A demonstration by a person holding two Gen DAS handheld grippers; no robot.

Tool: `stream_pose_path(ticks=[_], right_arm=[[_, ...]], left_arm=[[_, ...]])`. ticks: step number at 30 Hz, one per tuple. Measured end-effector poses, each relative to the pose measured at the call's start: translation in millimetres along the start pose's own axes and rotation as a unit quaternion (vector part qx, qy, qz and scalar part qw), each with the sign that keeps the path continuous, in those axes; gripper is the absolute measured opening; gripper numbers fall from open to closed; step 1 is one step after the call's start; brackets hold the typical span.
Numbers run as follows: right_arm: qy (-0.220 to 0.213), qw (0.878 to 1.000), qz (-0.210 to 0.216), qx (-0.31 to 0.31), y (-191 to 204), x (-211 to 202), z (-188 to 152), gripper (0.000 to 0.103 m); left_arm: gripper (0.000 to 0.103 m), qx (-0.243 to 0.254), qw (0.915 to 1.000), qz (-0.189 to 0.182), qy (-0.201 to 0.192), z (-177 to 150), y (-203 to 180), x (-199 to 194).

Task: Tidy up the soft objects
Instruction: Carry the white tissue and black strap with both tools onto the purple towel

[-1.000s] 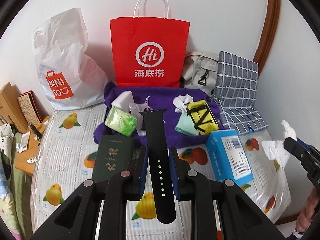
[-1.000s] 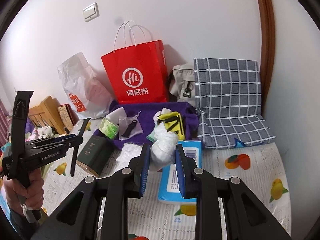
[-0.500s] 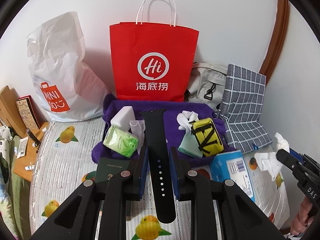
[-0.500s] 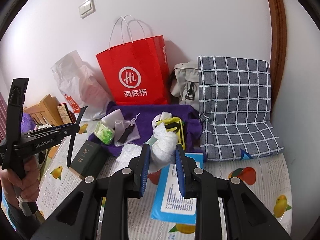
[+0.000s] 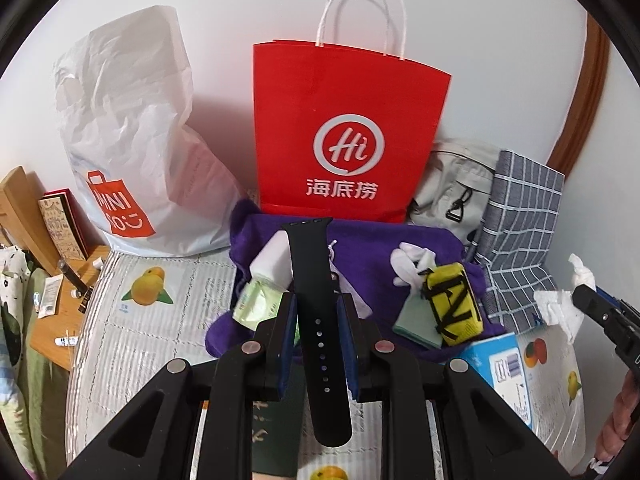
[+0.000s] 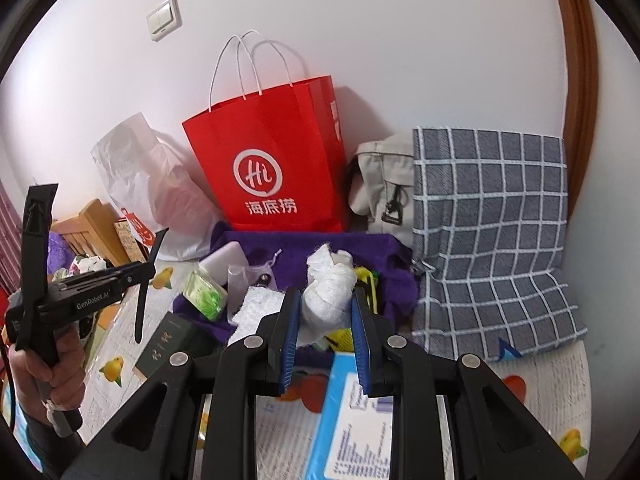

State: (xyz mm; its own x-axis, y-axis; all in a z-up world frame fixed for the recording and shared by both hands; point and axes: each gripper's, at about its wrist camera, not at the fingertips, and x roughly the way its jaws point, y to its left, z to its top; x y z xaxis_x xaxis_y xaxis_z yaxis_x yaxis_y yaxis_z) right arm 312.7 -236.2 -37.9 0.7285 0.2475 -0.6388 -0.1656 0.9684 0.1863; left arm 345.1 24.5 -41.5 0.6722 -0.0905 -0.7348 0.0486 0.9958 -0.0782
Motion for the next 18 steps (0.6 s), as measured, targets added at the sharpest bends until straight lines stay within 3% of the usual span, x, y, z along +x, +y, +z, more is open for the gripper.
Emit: stream_pose_path(ticks=[18], right_arm=[[0.02, 1.0, 0.006, 0.009, -4, 64, 26, 0.025]], left_arm=[[0.02, -0.003, 0.9998, -0.019, 0.002, 31, 0, 45]])
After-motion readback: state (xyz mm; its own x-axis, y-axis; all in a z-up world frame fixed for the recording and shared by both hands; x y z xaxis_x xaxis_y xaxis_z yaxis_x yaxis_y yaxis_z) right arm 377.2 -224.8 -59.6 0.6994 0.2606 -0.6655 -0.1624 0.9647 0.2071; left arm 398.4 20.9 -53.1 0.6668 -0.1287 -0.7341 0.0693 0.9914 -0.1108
